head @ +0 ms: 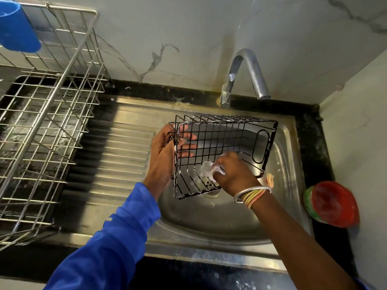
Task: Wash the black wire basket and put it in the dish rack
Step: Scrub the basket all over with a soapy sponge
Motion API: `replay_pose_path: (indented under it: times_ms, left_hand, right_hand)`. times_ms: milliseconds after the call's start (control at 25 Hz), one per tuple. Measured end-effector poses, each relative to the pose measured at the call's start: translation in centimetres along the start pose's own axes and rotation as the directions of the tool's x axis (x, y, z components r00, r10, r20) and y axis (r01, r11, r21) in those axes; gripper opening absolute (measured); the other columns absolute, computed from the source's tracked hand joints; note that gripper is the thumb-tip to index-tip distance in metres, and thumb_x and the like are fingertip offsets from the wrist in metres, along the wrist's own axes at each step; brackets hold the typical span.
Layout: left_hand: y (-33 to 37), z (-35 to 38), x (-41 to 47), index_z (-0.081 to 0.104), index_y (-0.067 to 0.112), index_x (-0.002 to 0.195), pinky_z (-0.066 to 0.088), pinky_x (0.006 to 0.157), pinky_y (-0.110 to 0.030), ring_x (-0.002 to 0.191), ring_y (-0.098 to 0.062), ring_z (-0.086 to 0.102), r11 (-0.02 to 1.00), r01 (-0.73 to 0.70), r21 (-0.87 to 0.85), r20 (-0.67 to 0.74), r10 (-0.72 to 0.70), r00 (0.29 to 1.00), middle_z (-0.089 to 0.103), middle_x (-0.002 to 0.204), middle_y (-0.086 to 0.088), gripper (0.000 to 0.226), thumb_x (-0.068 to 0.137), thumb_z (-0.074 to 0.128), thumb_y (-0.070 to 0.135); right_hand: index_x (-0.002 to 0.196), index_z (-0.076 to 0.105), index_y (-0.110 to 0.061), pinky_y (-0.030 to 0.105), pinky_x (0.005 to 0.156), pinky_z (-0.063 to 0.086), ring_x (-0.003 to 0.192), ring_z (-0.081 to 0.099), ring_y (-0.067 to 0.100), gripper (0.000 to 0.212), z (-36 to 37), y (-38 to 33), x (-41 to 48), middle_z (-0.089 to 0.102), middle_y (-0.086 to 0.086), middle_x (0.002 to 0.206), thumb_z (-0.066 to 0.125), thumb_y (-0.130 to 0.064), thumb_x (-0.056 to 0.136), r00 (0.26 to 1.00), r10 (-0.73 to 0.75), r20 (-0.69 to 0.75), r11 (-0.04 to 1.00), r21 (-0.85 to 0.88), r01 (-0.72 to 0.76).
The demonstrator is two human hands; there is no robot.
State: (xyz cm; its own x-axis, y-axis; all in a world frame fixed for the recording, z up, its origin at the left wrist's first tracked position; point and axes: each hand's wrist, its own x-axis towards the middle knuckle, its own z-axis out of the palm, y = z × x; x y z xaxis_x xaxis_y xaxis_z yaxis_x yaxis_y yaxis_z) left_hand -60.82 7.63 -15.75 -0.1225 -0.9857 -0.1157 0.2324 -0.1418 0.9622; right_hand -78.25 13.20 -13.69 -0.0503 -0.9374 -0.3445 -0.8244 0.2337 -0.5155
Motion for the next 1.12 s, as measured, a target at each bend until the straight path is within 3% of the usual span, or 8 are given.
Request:
replay_pose_path:
  times_ms: [200, 360, 640, 760, 840, 920, 1000, 1120]
  left_hand:
    - [0.0, -0.1, -0.1, 0.066, 0.011, 0.113, 0.061, 0.080, -0.046, 0.101, -0.044, 0.071, 1.000, -0.010, 0.006, 0.018, 0.010, 1.000, 0.070, 0.111, -0.027, 0.027, 0.089, 0.055, 0.011]
    - [-0.1, 0.1, -0.3, 0.063, 0.001, 0.118, 0.062, 0.080, -0.048, 0.104, -0.045, 0.070, 1.000, 0.009, 0.006, -0.004, -0.009, 1.000, 0.066, 0.116, -0.033, 0.033, 0.088, 0.059, 0.015]
    - [0.1, -0.1, -0.3, 0.065, 0.006, 0.114, 0.062, 0.080, -0.049, 0.103, -0.047, 0.069, 1.000, 0.005, 0.008, -0.005, -0.005, 1.000, 0.068, 0.114, -0.030, 0.031, 0.085, 0.060, 0.016]
    - [0.1, 0.0, -0.2, 0.063, 0.002, 0.118, 0.063, 0.079, -0.047, 0.103, -0.046, 0.070, 1.000, 0.003, 0.002, -0.016, -0.003, 1.000, 0.067, 0.115, -0.031, 0.035, 0.086, 0.060, 0.015]
    - [0.2, 0.5, -0.3, 0.064, 0.004, 0.114, 0.063, 0.079, -0.047, 0.103, -0.043, 0.070, 1.000, -0.016, -0.008, 0.002, 0.016, 1.000, 0.066, 0.115, -0.031, 0.034, 0.083, 0.064, 0.019]
    - [0.2, 0.8, -0.2, 0.065, 0.005, 0.110, 0.062, 0.080, -0.049, 0.102, -0.040, 0.071, 0.999, -0.041, 0.021, 0.020, 0.041, 0.999, 0.068, 0.111, -0.027, 0.026, 0.086, 0.062, 0.013]
    - [-0.1, 0.6, -0.2, 0.064, 0.002, 0.110, 0.060, 0.083, -0.056, 0.103, -0.044, 0.069, 0.998, -0.047, 0.049, 0.031, 0.045, 0.998, 0.067, 0.109, -0.027, 0.020, 0.090, 0.058, 0.005]
    - [-0.1, -0.1, -0.4, 0.066, 0.008, 0.109, 0.058, 0.084, -0.058, 0.102, -0.047, 0.068, 0.998, -0.036, 0.054, 0.006, 0.036, 0.999, 0.072, 0.107, -0.020, 0.020, 0.090, 0.056, 0.007]
  right_hand:
    - [0.113, 0.061, -0.014, 0.026, 0.078, 0.043, 0.097, 0.058, 0.018, 0.024, 1.4, -1.3, -0.7, 0.063, 0.004, 0.110, 0.058, -0.022, 0.091, 0.998, -0.054, -0.031, 0.996, 0.063, 0.056]
    - [0.118, 0.062, -0.012, 0.027, 0.083, 0.046, 0.102, 0.060, 0.020, 0.030, 1.1, -0.8, 0.6, 0.063, 0.005, 0.116, 0.065, -0.022, 0.090, 0.993, 0.121, 0.014, 0.989, 0.086, -0.122]
    - [0.109, 0.068, -0.007, 0.032, 0.083, 0.051, 0.095, 0.063, 0.023, 0.025, -0.5, -0.2, 0.9, 0.068, 0.008, 0.106, 0.064, -0.020, 0.088, 0.990, 0.134, -0.043, 0.990, 0.040, -0.132]
    - [0.103, 0.071, -0.010, 0.029, 0.074, 0.047, 0.094, 0.064, 0.024, 0.018, 0.0, -1.1, 0.9, 0.069, 0.008, 0.103, 0.059, -0.016, 0.092, 0.992, 0.123, -0.013, 0.991, -0.055, -0.123]
    - [0.111, 0.067, -0.010, 0.032, 0.084, 0.049, 0.104, 0.060, 0.025, 0.022, 1.0, -2.9, 0.6, 0.063, 0.010, 0.113, 0.058, -0.009, 0.091, 0.992, 0.114, 0.053, 0.982, -0.156, -0.105]
    - [0.115, 0.064, -0.008, 0.035, 0.093, 0.046, 0.110, 0.055, 0.028, 0.026, 2.1, -4.4, 0.1, 0.058, 0.011, 0.118, 0.057, -0.005, 0.090, 0.996, -0.011, 0.083, 0.981, -0.192, 0.027]
    - [0.111, 0.065, -0.005, 0.037, 0.092, 0.047, 0.109, 0.055, 0.029, 0.023, 2.4, -4.7, -0.7, 0.058, 0.013, 0.116, 0.055, -0.003, 0.090, 0.981, -0.166, 0.104, 0.972, -0.152, 0.181]
    - [0.114, 0.067, -0.011, 0.034, 0.097, 0.046, 0.111, 0.056, 0.025, 0.029, 1.1, -1.1, 0.6, 0.059, 0.009, 0.119, 0.057, 0.000, 0.089, 0.995, -0.053, 0.082, 0.980, -0.189, 0.067]
